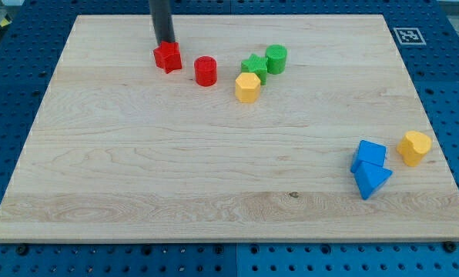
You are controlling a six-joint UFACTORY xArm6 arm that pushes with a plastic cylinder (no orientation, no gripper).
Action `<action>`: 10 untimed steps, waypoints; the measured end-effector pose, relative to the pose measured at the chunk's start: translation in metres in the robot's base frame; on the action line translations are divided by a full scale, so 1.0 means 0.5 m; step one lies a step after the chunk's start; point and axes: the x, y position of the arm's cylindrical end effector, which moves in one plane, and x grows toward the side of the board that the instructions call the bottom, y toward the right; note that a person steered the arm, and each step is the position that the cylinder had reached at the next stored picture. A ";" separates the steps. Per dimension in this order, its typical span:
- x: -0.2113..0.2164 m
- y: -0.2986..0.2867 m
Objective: Move the red star close to the red circle
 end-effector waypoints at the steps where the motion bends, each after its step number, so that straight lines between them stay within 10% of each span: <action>1: 0.000 -0.052; 4: 0.110 -0.047; 10: 0.014 -0.012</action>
